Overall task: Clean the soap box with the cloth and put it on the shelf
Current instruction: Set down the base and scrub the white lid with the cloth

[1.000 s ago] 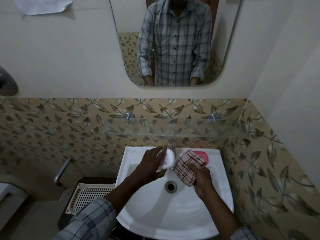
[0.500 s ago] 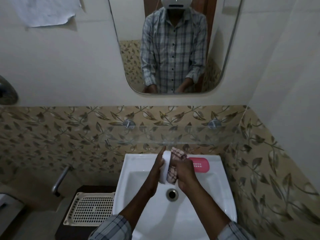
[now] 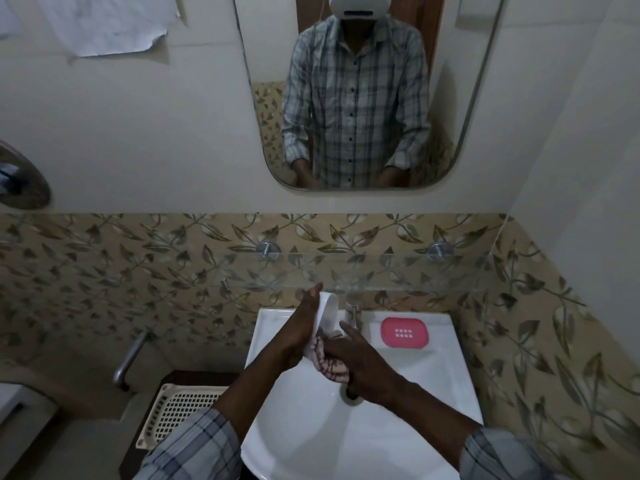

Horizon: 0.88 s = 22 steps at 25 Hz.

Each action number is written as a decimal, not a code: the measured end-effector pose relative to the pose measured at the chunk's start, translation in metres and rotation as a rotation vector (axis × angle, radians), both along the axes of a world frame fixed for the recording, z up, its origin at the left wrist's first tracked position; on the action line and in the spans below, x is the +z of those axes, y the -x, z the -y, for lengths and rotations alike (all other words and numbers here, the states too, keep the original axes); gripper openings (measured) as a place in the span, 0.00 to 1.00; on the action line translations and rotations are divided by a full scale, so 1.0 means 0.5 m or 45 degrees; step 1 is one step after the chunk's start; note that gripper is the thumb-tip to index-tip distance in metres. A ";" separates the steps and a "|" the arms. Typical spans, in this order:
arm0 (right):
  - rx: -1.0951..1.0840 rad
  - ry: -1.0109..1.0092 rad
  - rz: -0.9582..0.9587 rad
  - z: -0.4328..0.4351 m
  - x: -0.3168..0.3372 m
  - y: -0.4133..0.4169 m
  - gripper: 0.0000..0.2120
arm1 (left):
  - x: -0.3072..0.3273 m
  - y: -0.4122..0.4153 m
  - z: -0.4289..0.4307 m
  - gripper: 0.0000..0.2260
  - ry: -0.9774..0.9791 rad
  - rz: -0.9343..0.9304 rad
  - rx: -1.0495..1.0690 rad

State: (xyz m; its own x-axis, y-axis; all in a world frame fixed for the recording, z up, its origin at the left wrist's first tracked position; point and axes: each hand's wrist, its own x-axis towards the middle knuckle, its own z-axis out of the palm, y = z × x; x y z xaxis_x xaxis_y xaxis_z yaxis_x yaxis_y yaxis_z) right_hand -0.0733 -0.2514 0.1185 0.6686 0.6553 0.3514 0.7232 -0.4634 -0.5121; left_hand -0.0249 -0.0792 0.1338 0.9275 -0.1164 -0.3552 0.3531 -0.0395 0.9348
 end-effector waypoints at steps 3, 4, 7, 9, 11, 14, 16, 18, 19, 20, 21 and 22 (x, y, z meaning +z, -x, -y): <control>0.185 0.216 0.405 0.022 0.021 -0.048 0.20 | 0.016 0.000 -0.022 0.32 0.144 -0.253 0.017; 0.103 0.082 0.291 0.024 0.023 -0.055 0.17 | 0.022 -0.004 -0.035 0.34 0.241 -0.359 0.034; -0.631 -0.754 -0.578 0.013 0.023 -0.048 0.08 | 0.025 0.003 -0.072 0.42 0.465 -0.685 -0.005; -0.837 -0.978 -0.772 0.005 0.003 -0.043 0.08 | 0.013 0.017 -0.077 0.46 0.546 -0.829 -0.017; -0.564 -0.761 -0.400 -0.002 -0.009 -0.025 0.17 | 0.007 0.020 -0.069 0.46 0.627 -0.922 -0.051; 0.134 -0.035 0.704 0.001 -0.038 -0.025 0.20 | 0.016 0.015 -0.045 0.46 0.674 -0.997 -0.158; 0.362 0.253 0.852 0.022 -0.026 -0.054 0.19 | 0.015 0.021 -0.038 0.48 0.591 -1.059 -0.235; 0.409 0.452 0.847 0.045 -0.009 -0.075 0.23 | 0.015 0.023 -0.037 0.47 0.532 -1.087 -0.220; 0.373 0.532 0.841 0.051 -0.006 -0.081 0.25 | 0.019 0.022 -0.032 0.44 0.508 -1.082 -0.159; 0.291 0.566 0.853 0.050 -0.010 -0.083 0.25 | 0.025 0.019 -0.026 0.40 0.496 -1.061 -0.095; 0.182 0.560 0.859 0.040 -0.020 -0.082 0.24 | 0.032 0.016 -0.019 0.35 0.496 -1.024 -0.035; 0.074 0.540 0.837 0.024 -0.031 -0.077 0.22 | 0.038 0.014 -0.014 0.31 0.503 -0.982 0.017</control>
